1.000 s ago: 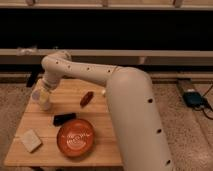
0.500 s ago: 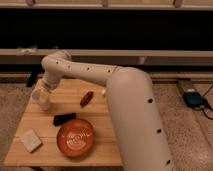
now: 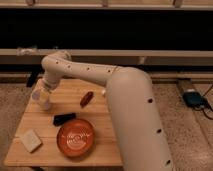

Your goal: Drag the pepper across the table

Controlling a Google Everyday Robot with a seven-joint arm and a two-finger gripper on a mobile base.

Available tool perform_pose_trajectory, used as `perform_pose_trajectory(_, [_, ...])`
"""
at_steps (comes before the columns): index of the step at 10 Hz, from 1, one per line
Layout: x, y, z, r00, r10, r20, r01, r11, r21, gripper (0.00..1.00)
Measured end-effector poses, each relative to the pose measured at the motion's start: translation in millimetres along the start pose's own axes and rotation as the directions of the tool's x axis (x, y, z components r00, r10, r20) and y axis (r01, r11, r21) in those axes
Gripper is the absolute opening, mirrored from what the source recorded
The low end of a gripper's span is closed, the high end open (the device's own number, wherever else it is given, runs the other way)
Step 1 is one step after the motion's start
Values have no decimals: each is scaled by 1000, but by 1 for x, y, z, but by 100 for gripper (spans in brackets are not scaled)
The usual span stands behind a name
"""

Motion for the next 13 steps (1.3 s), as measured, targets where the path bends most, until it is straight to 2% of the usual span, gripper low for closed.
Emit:
perform_pose_trajectory(2, [-1,1,0,1000,-4,10,4,1000,-2,80])
perform_pose_trajectory(4, [-14,8,1,998,-20,60,20,1000,-3,80])
perform_pose_trajectory(5, [-27,17,0,997,-18,81,19,1000,-10,80])
perform_pose_trajectory(6, [-50,28,-2,994,-17,110,19,1000,-15,80])
perform_pose_trajectory(8, [-70,30,0,991,-20,135,22,1000,-13,80])
perform_pose_trajectory(9, [-92,35,0,987,-11,159,15,1000,-21,80])
perform_pose_trajectory(11, [-124,42,-2,978,5,208,2,1000,-31,80])
perform_pose_trajectory(13, [-154,52,-3,962,53,269,-41,998,-49,80])
